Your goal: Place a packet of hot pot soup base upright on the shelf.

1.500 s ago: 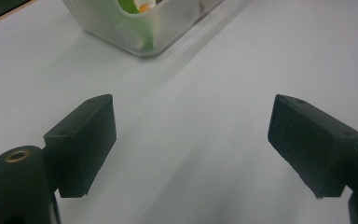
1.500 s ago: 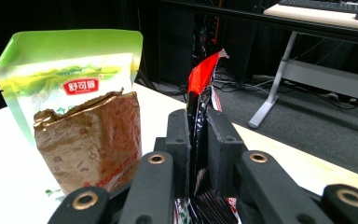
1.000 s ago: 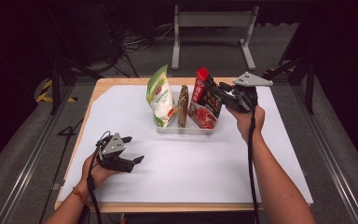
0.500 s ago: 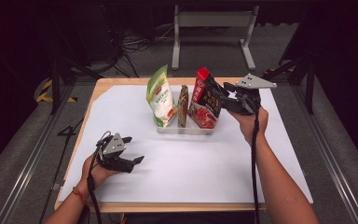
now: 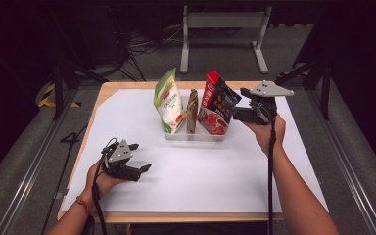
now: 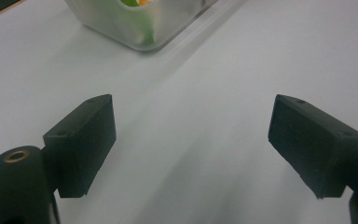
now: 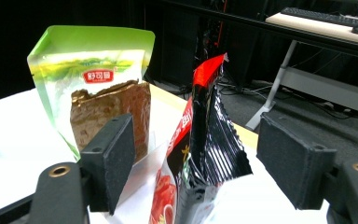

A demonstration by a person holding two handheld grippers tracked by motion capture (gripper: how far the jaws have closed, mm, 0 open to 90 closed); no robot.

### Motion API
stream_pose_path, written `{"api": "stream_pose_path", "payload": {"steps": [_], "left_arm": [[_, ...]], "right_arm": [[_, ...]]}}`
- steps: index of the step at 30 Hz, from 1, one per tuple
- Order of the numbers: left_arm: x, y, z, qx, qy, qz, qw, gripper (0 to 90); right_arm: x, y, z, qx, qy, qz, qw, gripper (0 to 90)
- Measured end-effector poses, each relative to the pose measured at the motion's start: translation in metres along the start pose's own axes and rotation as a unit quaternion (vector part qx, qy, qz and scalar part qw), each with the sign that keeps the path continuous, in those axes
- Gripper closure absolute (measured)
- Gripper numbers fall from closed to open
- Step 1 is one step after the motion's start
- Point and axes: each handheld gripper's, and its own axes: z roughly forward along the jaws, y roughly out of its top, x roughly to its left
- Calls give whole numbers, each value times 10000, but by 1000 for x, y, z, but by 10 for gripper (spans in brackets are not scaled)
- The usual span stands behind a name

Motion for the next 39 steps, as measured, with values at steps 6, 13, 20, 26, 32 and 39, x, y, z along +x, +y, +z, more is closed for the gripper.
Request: {"api": "stream_pose_path", "payload": {"steps": [6, 13, 20, 26, 32, 39], "left_arm": [[0, 0, 0, 11, 2, -3, 10000, 157], [0, 0, 1, 25, 17, 17, 10000, 158], [-1, 0, 1, 46, 27, 33, 10000, 158], [-1, 0, 2, 87, 49, 57, 9999, 158], [-1, -1, 2, 83, 41, 51, 9999, 159], [-1, -1, 2, 94, 42, 68, 9999, 158]], "right_arm": [[6, -3, -4, 211, 123, -402, 9989, 291], [7, -10, -9, 379, 135, -502, 9979, 250], [7, -18, -14, 432, 139, -544, 9975, 235], [12, -28, -17, 421, 201, -635, 9969, 220], [15, -39, -19, 448, 154, -752, 9960, 206], [13, -55, -22, 547, 97, -722, 9958, 181]]}}
